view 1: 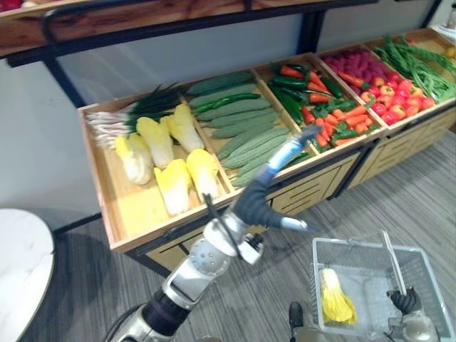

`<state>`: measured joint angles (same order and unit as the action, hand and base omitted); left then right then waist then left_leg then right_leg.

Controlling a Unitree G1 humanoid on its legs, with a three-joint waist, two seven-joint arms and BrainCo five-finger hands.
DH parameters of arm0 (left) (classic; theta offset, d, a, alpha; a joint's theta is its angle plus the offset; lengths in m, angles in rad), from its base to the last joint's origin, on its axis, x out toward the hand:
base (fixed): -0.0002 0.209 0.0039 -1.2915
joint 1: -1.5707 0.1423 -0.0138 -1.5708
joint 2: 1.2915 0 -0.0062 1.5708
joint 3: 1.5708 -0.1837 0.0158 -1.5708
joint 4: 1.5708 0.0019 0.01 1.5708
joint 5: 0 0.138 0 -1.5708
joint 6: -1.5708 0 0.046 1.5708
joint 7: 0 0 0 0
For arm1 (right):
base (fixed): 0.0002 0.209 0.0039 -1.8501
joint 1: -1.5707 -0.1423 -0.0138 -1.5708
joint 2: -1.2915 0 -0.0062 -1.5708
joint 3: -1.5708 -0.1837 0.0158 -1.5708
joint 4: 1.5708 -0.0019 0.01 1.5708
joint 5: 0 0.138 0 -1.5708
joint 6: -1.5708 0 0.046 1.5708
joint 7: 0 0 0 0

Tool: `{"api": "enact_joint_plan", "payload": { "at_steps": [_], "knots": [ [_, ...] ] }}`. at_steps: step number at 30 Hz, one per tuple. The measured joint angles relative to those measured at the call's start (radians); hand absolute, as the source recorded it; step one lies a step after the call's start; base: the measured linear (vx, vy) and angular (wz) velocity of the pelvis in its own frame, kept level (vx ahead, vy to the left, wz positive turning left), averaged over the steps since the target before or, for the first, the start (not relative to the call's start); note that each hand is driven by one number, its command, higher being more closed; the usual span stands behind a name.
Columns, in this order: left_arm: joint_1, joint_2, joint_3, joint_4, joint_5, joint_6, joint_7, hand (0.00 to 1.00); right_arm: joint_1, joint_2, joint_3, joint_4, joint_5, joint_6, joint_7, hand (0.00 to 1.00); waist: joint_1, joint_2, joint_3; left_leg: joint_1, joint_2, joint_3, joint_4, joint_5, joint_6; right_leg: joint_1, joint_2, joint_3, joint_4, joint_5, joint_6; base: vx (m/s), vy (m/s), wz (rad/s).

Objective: Pick vegetable in the basket

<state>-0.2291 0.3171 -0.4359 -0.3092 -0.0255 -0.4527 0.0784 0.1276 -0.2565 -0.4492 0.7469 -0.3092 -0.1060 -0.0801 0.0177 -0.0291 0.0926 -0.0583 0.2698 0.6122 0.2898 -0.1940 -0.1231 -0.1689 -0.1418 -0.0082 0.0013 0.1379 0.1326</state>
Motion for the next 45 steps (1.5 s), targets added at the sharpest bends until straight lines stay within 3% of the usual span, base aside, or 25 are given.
{"api": "enact_joint_plan", "payload": {
  "at_steps": [2, 9, 14, 16, 18, 22, 26, 31, 34, 38, 45],
  "knots": [
    [0.037, -0.005, 0.09, -0.002, 0.008, 0.016, 0.035, 0.0, -0.002, 0.005, -0.036, 0.053, 0.015, 0.001, -0.002, 1.0, 0.016, -0.008, -0.006, -0.016, -0.023, -0.041, -0.041, 0.033, 0.004, 0.001, -0.014, -0.042, -0.002, -0.008, 0.003, 0.0, -0.027, 0.56],
    [0.163, -0.056, 0.358, 0.014, 0.066, 0.063, 0.122, 0.0, -0.014, 0.033, -0.121, 0.184, 0.053, 0.003, -0.008, 1.0, 0.021, -0.026, -0.023, -0.028, -0.076, -0.163, -0.171, 0.133, 0.018, 0.033, -0.035, -0.154, -0.006, -0.015, 0.005, 0.04, -0.018, 0.55],
    [0.258, -0.147, 0.561, 0.102, 0.131, 0.107, 0.201, 0.0, -0.017, 0.08, -0.173, 0.255, 0.092, 0.003, -0.037, 1.0, 0.025, -0.041, -0.038, -0.022, -0.105, -0.222, -0.249, 0.178, 0.02, 0.056, -0.047, -0.197, -0.018, -0.023, 0.01, 0.01, 0.01, 0.42],
    [0.291, -0.183, 0.666, 0.17, 0.169, 0.159, 0.261, 0.0, -0.012, 0.096, -0.175, 0.268, 0.094, 0.003, -0.05, 1.0, 0.024, -0.046, -0.04, -0.016, -0.114, -0.243, -0.283, 0.2, 0.021, 0.062, -0.05, -0.212, -0.018, -0.027, 0.012, 0.0, 0.014, 0.26],
    [0.317, -0.203, 0.72, 0.208, 0.189, 0.182, 0.287, 0.0, -0.01, 0.106, -0.174, 0.281, 0.098, 0.003, -0.062, 1.0, 0.024, -0.05, -0.044, 0.0, -0.118, -0.251, -0.307, 0.214, 0.02, 0.073, -0.049, -0.218, -0.018, -0.033, 0.013, 0.01, 0.011, 0.21],
    [0.362, -0.236, 0.856, 0.383, 0.245, 0.225, 0.324, 0.0, 0.017, 0.142, -0.17, 0.281, 0.123, 0.003, -0.08, 1.0, 0.028, -0.062, -0.07, 0.017, -0.119, -0.27, -0.345, 0.23, 0.022, 0.09, -0.046, -0.242, -0.016, -0.053, 0.01, 0.0, 0.004, 0.16],
    [0.377, -0.236, 0.992, 0.72, 0.245, 0.286, 0.376, 0.0, 0.035, 0.167, -0.141, 0.249, 0.123, 0.003, -0.085, 1.0, 0.021, -0.055, -0.089, 0.046, -0.128, -0.271, -0.385, 0.24, 0.021, 0.109, -0.049, -0.258, -0.017, -0.078, 0.007, 0.03, 0.011, 0.06],
    [0.379, -0.234, 1.11, 1.101, 0.245, 0.318, 0.375, 0.0, 0.018, 0.169, -0.132, 0.261, 0.122, 0.001, -0.086, 1.0, 0.015, -0.054, -0.097, 0.046, -0.143, -0.29, -0.39, 0.239, 0.021, 0.111, -0.055, -0.262, -0.029, -0.078, 0.006, 0.08, 0.016, 0.06],
    [0.384, -0.232, 1.142, 1.257, 0.247, 0.354, 0.346, 0.0, -0.008, 0.168, -0.133, 0.312, 0.122, -0.005, -0.088, 1.0, 0.013, -0.054, -0.097, 0.051, -0.145, -0.294, -0.385, 0.243, 0.021, 0.119, -0.053, -0.263, -0.035, -0.078, 0.005, 0.09, 0.001, 0.03],
    [0.391, -0.224, 1.134, 1.318, 0.286, 0.371, 0.287, 0.0, -0.038, 0.162, -0.13, 0.35, 0.122, -0.009, -0.088, 1.0, 0.012, -0.049, -0.094, 0.06, -0.143, -0.293, -0.385, 0.24, 0.018, 0.123, -0.049, -0.257, -0.035, -0.079, 0.005, 0.07, -0.012, -0.04],
    [0.384, -0.206, 1.01, 1.358, 0.317, 0.371, 0.206, 0.0, -0.056, 0.137, -0.093, 0.369, 0.116, -0.007, -0.084, 1.0, 0.009, -0.039, -0.081, 0.098, -0.142, -0.25, -0.385, 0.214, 0.007, 0.122, -0.044, -0.205, -0.024, -0.088, -0.002, 0.0, -0.004, -0.2]
  ]
}}
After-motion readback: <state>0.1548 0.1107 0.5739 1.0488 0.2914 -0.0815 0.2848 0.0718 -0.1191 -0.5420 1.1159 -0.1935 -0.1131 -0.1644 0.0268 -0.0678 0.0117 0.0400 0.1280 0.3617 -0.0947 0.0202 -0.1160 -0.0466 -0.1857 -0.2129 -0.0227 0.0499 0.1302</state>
